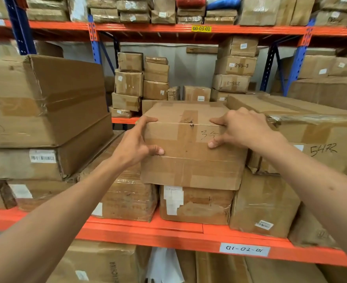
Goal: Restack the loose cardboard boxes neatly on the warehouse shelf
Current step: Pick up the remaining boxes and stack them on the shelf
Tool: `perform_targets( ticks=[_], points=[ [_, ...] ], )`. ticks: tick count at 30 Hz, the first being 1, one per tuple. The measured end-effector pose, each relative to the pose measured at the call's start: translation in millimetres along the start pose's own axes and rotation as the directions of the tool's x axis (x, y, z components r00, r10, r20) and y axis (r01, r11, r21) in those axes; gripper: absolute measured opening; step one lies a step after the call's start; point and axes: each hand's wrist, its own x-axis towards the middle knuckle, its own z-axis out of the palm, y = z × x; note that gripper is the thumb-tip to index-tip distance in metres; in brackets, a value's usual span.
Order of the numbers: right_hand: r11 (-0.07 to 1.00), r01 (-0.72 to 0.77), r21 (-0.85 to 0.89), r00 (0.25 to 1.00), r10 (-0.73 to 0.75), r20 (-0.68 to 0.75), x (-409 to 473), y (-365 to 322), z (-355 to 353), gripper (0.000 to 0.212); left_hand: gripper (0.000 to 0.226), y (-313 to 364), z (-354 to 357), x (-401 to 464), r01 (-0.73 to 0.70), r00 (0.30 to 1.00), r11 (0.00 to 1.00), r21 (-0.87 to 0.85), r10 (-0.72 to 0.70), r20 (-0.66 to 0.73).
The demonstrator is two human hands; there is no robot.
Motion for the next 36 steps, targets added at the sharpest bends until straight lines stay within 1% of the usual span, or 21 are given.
perform_targets(
  ticks=[3, 7, 11, 13, 14, 16, 17, 18, 20, 22, 25, 28, 30, 33, 36],
  points=[
    [0.999, 0.005, -0.033, 1.0, -0.005, 0.0, -2.8, 0.7, -0.5, 0.096, 0.084, -3.4, -3.0, 4.4, -0.011, 1.0, 1.0, 0.004, 0.011, 0.026],
    [0.994, 0.021, -0.111, 0.998, -0.014, 0.066, 5.3, -11.4, -5.5, 0.095, 0.085, -4.1, -5.3, 6.7, -0.015, 0.997, 1.0, 0.008, 0.014, 0.071],
    [0.999, -0.029, -0.031, 0.992, 0.033, 0.123, 3.0, -18.2, -5.2, 0.095, 0.094, -0.3, -6.9, 2.8, 0.007, 0.994, 0.999, 0.041, -0.012, 0.113],
    [0.999, -0.036, -0.021, 0.988, 0.038, 0.15, -1.7, -17.6, -1.7, 0.097, 0.104, 3.8, -10.6, 0.4, 0.021, 0.989, 0.996, 0.091, -0.034, 0.144],
    [0.999, -0.034, -0.012, 0.984, 0.035, 0.173, -3.6, -17.2, -0.8, 0.099, 0.113, 6.8, -12.2, -1.3, 0.026, 0.986, 0.993, 0.118, -0.045, 0.16],
    [0.998, -0.03, 0.057, 0.976, 0.017, 0.217, -5.6, -18.6, -3.3, 0.104, 0.133, 13.6, -16.7, -8.4, 0.062, 0.981, 0.989, 0.135, -0.085, 0.176],
    [0.995, -0.021, 0.099, 0.975, -0.001, 0.223, -5.8, -21.1, -5.9, 0.105, 0.139, 16.7, -19.9, -13.6, 0.081, 0.98, 0.988, 0.128, -0.102, 0.17],
    [0.992, -0.002, 0.125, 0.977, -0.024, 0.211, -5.7, -24.8, -8.8, 0.105, 0.142, 19.1, -23.1, -19.7, 0.095, 0.982, 0.988, 0.122, -0.113, 0.152],
    [0.991, 0.067, 0.112, 0.987, -0.082, 0.138, -4.5, -34.7, -14.2, 0.101, 0.143, 22.8, -31.5, -33.9, 0.122, 0.988, 0.983, 0.136, -0.134, 0.079],
    [0.985, 0.145, 0.097, 0.986, -0.152, 0.067, -0.9, -48.2, -22.3, 0.098, 0.138, 25.1, -45.2, -48.0, 0.15, 0.989, 0.976, 0.156, -0.149, -0.024],
    [0.967, 0.198, 0.161, 0.978, -0.206, 0.029, 5.5, -75.2, -35.8, 0.096, 0.133, 23.9, -73.8, -67.8, 0.18, 0.975, 0.96, 0.215, -0.144, -0.17],
    [0.951, 0.281, 0.133, 0.958, -0.287, 0.03, 11.1, -111.3, -46.4, 0.096, 0.133, 16.4, -106.3, -82.6, 0.253, 0.921, 0.941, 0.227, -0.162, -0.353],
    [0.93, 0.355, 0.094, 0.934, -0.358, 0.016, 13.3, -139.8, -53.9, 0.098, 0.136, 8.0, -126.7, -92.8, 0.323, 0.877, 0.925, 0.2, -0.213, -0.431],
    [0.896, 0.443, 0.034, 0.897, -0.442, -0.027, 21.0, -186.1, -69.2, 0.1, 0.141, -6.0, -157.3, -104.5, 0.4, 0.823, 0.908, 0.123, -0.297, -0.485],
    [0.854, 0.52, 0.025, 0.853, -0.519, -0.047, 30.9, -234.6, -95.0, 0.103, 0.147, -20.6, -188.5, -107.5, 0.459, 0.779, 0.886, 0.064, -0.367, -0.508]
  ],
)
